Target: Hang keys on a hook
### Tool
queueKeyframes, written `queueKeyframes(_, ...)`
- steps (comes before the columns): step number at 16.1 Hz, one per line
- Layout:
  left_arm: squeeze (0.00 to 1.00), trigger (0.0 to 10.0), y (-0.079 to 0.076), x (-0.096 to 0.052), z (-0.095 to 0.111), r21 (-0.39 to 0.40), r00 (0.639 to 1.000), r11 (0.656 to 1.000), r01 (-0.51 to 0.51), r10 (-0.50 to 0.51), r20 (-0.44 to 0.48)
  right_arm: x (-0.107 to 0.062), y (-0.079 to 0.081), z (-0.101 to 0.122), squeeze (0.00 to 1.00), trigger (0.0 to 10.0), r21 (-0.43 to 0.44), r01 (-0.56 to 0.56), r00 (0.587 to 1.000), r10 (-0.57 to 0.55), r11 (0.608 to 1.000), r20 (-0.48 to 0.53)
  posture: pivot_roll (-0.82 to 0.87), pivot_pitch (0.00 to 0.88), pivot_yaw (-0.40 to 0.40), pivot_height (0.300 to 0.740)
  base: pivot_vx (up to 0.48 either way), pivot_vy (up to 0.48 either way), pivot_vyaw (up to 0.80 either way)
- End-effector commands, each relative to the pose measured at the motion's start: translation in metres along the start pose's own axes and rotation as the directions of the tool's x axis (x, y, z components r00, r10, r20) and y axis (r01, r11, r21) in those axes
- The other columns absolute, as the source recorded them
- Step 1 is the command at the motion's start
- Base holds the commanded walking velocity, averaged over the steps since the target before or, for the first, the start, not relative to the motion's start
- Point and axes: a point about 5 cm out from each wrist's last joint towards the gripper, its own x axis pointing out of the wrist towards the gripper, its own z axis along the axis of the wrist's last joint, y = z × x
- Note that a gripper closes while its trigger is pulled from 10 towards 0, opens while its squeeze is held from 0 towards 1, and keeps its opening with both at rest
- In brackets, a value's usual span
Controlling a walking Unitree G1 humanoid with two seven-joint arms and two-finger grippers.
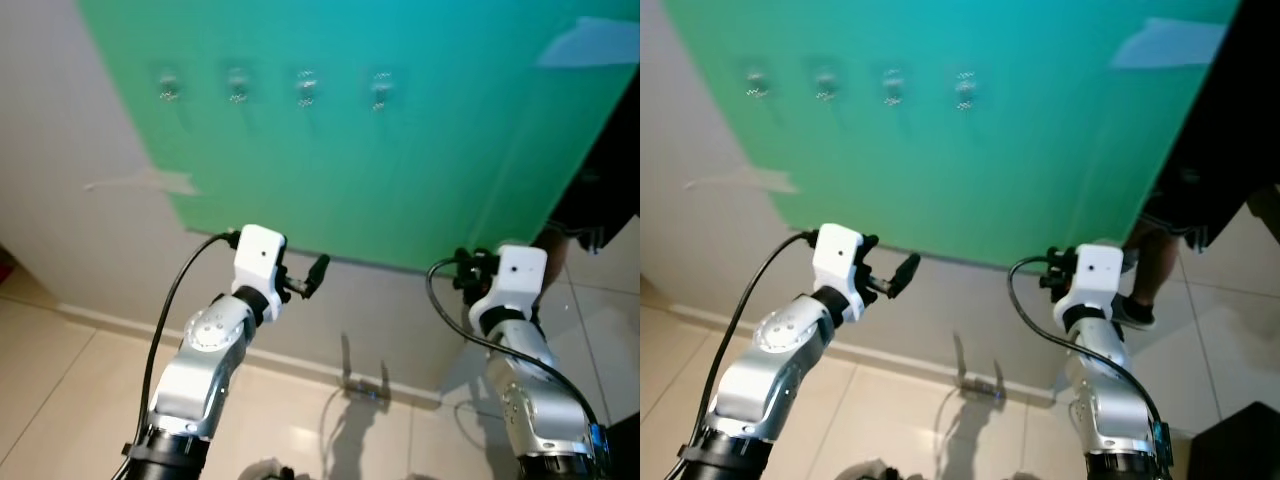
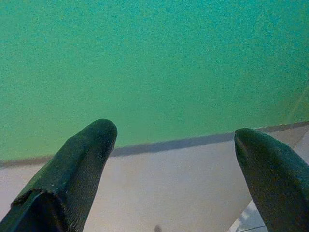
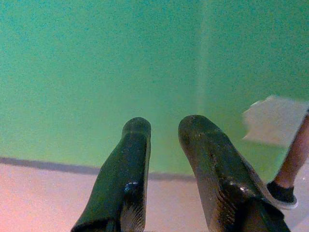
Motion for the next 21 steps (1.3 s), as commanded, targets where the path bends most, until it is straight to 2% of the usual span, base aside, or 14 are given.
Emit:
queueKeyframes(1,0.00,10.0,0.003,-0.002,-0.007,-0.040,1.000,0.999,-0.016,0.016,-0.022,0.001,0.002,-0.005,0.00,10.0,0.008,-0.011,0.999,0.011,1.000,-0.036,-0.08,0.000,0.051,0.725,0.000,0.424,0.00)
queueKeyframes(3,0.00,10.0,0.002,-0.003,-0.008,-0.055,1.000,0.998,-0.018,0.017,-0.015,0.001,0.004,-0.007,0.00,10.0,0.009,-0.019,0.999,0.020,1.000,-0.047,-0.07,0.000,0.039,0.725,0.000,0.428,0.00)
queueKeyframes(6,0.00,10.0,0.004,-0.002,-0.008,-0.081,0.999,0.996,-0.045,0.046,0.009,0.002,0.013,-0.010,0.00,10.0,0.003,-0.073,0.995,0.073,0.997,-0.063,-0.05,0.000,0.014,0.725,0.000,0.472,0.00)
queueKeyframes(7,0.00,10.0,0.005,-0.002,-0.009,-0.028,0.998,0.998,-0.060,0.060,0.001,0.002,0.015,-0.012,0.00,10.0,0.000,-0.079,0.994,0.079,0.997,-0.069,-0.05,0.000,0.010,0.725,0.000,0.480,0.00)
queueKeyframes(10,0.00,10.0,0.009,-0.002,-0.009,0.001,0.996,0.996,-0.095,0.095,0.003,0.002,0.016,-0.013,0.00,10.0,-0.006,-0.084,0.994,0.083,0.996,-0.077,-0.05,0.000,0.006,0.725,0.000,0.160,0.00)
queueKeyframes(12,0.00,10.0,0.009,0.004,-0.006,-0.005,0.995,0.995,-0.096,0.096,0.009,0.002,0.015,-0.014,0.00,10.0,-0.010,-0.082,0.993,0.081,0.997,-0.088,-0.06,0.000,0.012,0.725,0.000,0.000,0.00)
queueKeyframes(16,0.00,10.0,0.005,0.007,-0.006,-0.037,0.998,0.997,-0.066,0.065,-0.003,0.001,0.012,-0.014,0.00,10.0,-0.004,-0.069,0.994,0.068,0.998,-0.080,-0.06,0.000,0.021,0.725,0.000,0.344,0.00)
queueKeyframes(18,0.00,10.0,0.003,0.007,-0.006,-0.027,0.999,0.998,-0.049,0.049,-0.004,0.000,0.013,-0.012,0.00,10.0,-0.048,-0.086,0.995,0.084,0.995,-0.049,-0.06,0.000,0.026,0.725,0.000,0.469,0.00)
queueKeyframes(21,0.00,10.0,-0.003,0.008,-0.006,-0.042,1.000,0.999,-0.022,0.022,-0.007,-0.003,0.013,-0.014,0.00,10.0,-0.053,-0.093,0.995,0.090,0.994,-0.051,-0.06,0.000,0.028,0.725,0.000,0.479,0.00)
